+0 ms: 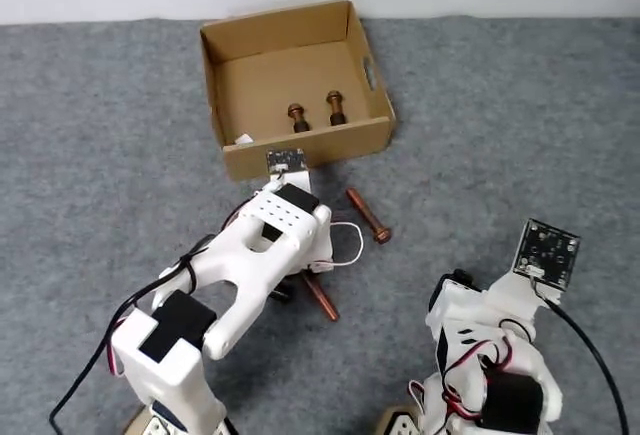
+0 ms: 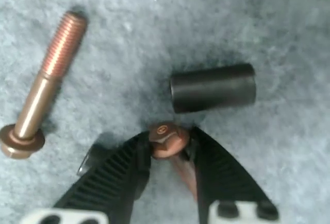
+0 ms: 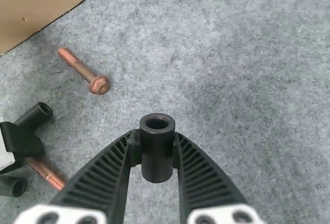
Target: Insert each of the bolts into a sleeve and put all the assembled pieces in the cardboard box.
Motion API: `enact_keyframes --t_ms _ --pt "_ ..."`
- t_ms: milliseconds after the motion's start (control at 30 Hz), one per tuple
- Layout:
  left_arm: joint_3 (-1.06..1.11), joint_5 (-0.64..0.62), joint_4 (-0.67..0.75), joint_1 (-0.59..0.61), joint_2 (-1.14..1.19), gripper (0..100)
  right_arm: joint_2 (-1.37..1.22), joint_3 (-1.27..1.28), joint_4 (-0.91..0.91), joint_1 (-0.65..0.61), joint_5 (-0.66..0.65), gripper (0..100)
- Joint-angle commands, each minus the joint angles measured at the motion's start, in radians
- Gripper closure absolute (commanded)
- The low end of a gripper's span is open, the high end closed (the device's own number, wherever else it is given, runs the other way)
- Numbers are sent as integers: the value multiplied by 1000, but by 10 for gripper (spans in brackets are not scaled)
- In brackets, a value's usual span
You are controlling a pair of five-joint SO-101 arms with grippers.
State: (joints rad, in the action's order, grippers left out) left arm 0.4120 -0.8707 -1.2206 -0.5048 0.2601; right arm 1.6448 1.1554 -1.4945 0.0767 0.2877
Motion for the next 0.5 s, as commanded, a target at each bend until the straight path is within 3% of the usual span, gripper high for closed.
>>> enact_keyframes --t_ms 0,100,267,467 --pt "-2 -3 -58 -48 12 847 4 2 25 10 11 991" --pt "-2 -3 -81 -49 12 819 4 2 25 10 11 991" --pt "-24 -3 -141 -49 12 690 4 2 25 10 11 991" --pt "-33 -3 -158 -52 21 681 4 2 25 10 11 991"
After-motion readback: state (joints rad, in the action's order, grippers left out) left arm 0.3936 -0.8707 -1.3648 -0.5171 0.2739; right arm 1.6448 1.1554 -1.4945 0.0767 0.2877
